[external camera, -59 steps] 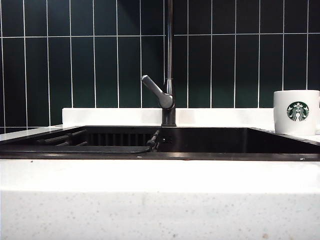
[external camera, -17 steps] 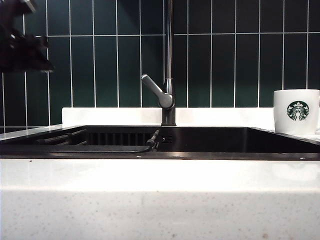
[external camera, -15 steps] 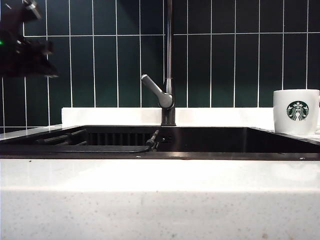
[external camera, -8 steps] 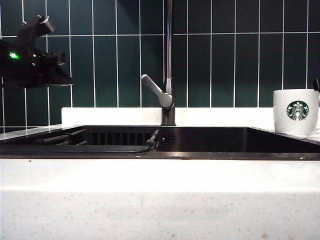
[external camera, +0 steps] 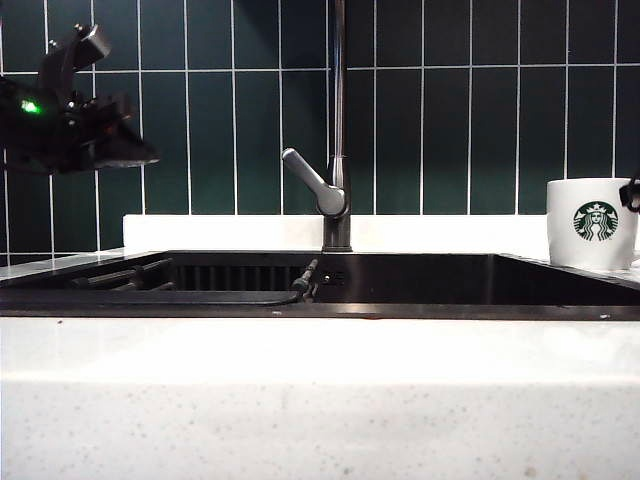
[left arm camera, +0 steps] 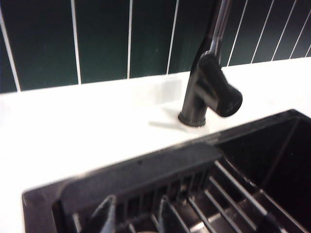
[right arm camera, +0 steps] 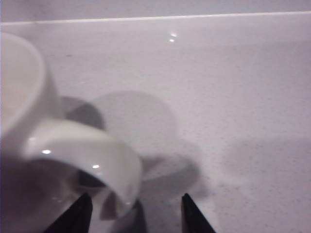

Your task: Pick up the mug next to the sink, go to the faucet to get some water, pour the water into the sink, and finally put the mug back to its place.

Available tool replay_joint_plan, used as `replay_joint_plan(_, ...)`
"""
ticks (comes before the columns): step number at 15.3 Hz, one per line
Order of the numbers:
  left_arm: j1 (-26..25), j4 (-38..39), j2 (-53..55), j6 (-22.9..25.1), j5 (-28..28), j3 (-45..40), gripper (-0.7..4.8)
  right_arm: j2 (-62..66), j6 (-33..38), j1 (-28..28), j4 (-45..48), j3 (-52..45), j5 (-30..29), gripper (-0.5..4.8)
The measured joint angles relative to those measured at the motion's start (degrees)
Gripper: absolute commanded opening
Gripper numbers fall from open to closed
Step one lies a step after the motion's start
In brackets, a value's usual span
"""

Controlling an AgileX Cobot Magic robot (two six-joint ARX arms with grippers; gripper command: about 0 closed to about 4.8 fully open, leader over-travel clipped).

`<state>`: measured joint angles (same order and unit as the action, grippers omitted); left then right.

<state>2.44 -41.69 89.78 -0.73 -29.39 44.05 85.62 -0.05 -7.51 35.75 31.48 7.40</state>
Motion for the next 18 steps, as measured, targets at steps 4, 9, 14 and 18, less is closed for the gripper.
replay_joint_plan(4, 0.0, -0.3, 0.0, -0.2, 0.0, 0.5, 1.0, 1.6, 0.0, -0.6, 3.8, 0.2, 1.5, 2.52)
replay_joint_plan(9, 0.0, -0.1, 0.8, -1.4, -2.4, 2.3, 0.99, 3.2, 0.0, -1.9, 5.9, 0.8, 1.2, 2.52)
replay_joint_plan(14, 1.2, 0.9, 2.1, -1.7, -4.9, 4.2, 0.99, 4.0, 0.0, -2.1, 6.9, 1.4, -0.2, 2.52)
replay_joint_plan(18, 2.3, 1.2, 2.3, -1.5, -5.2, 4.2, 0.99, 4.0, 0.0, -2.1, 7.9, 1.5, -1.8, 2.33)
